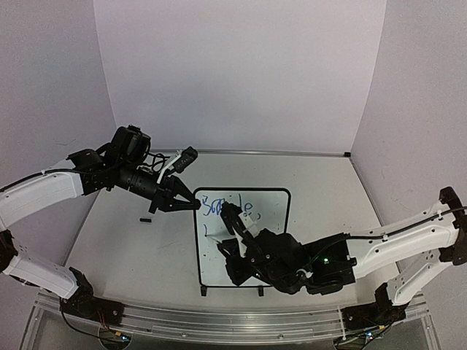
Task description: Write a sentence on the whiteboard
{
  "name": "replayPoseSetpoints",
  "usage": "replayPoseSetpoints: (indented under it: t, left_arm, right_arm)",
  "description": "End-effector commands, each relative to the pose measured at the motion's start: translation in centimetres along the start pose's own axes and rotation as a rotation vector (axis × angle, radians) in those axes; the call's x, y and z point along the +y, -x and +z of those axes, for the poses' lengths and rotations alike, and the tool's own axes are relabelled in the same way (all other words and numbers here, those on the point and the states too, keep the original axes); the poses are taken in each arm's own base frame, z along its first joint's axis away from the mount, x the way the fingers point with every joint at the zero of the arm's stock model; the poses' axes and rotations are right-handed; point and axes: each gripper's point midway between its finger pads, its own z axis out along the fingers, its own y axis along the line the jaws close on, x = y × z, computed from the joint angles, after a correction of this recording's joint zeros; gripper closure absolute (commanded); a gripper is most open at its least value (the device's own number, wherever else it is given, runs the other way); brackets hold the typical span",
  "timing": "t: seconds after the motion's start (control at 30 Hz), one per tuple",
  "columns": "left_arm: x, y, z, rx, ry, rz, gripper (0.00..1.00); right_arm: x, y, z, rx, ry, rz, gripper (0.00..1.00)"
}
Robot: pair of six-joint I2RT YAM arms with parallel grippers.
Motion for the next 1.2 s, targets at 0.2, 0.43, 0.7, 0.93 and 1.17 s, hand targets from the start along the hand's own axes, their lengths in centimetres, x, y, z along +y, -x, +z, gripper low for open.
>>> replayPoseSetpoints:
  t: [0.2, 0.43, 0.7, 0.93, 1.17]
  left_arm:
    - [1.3, -2.4, 0.4, 0.097, 0.067, -0.040, 1.00]
    - [1.3, -2.4, 0.4, 0.096, 0.069, -0.039, 1.00]
    - [1.3, -2.3, 0.4, 0.095, 0.069, -0.038, 1.00]
    - [1.3, -2.4, 0.4, 0.096, 0.069, -0.039, 1.00]
    - [1.3, -2.4, 0.5, 0.097, 0.065, -0.042, 1.00]
  right_arm:
    - [1.3, -1.5, 0.8, 0.086, 0.028, -0.006, 1.00]
    - [1.2, -0.9, 0.2, 0.087, 0.031, -0.007, 1.00]
    - [0.7, 1.1, -1.2, 0.043, 0.038, 0.013, 1.00]
    - [0.2, 1.8, -1.8, 0.013, 0.032, 0.023, 1.00]
    - [-0.3, 1.8, -1.5, 0.004, -0.002, 0.020, 1.00]
